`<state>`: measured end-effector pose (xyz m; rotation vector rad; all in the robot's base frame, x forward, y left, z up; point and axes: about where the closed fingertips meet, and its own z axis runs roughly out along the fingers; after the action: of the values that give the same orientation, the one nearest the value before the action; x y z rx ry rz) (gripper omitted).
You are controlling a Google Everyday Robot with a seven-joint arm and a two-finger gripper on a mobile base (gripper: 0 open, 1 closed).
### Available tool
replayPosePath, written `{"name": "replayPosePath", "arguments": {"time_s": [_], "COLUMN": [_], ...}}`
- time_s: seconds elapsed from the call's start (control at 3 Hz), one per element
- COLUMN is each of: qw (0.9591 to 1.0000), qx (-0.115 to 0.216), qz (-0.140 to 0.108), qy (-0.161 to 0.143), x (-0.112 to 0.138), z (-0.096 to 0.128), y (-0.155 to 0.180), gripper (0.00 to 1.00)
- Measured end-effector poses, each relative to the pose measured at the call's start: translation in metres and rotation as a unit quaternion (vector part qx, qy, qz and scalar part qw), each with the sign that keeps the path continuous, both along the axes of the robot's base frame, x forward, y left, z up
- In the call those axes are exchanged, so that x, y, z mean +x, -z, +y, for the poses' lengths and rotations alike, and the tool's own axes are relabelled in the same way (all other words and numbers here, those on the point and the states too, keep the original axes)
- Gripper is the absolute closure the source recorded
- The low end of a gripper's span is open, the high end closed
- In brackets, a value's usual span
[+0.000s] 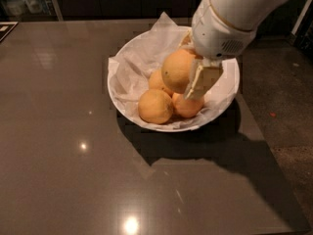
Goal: Pick orange from white bowl
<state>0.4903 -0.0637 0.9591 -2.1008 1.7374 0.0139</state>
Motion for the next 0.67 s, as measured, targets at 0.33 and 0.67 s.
{"name": "replayPosePath", "arguments": {"time_s": [0.33,0.67], "qw": [0.9990,0.9971], "qx": [0.043,0.068], "qz": [-0.007,0.007], "qy": [-0.006,-0.032], "x": [-0.018,-0.053], "z": [-0.003,0.012], "y": [-0.013,-0.029], "gripper": [1.00,1.00]}}
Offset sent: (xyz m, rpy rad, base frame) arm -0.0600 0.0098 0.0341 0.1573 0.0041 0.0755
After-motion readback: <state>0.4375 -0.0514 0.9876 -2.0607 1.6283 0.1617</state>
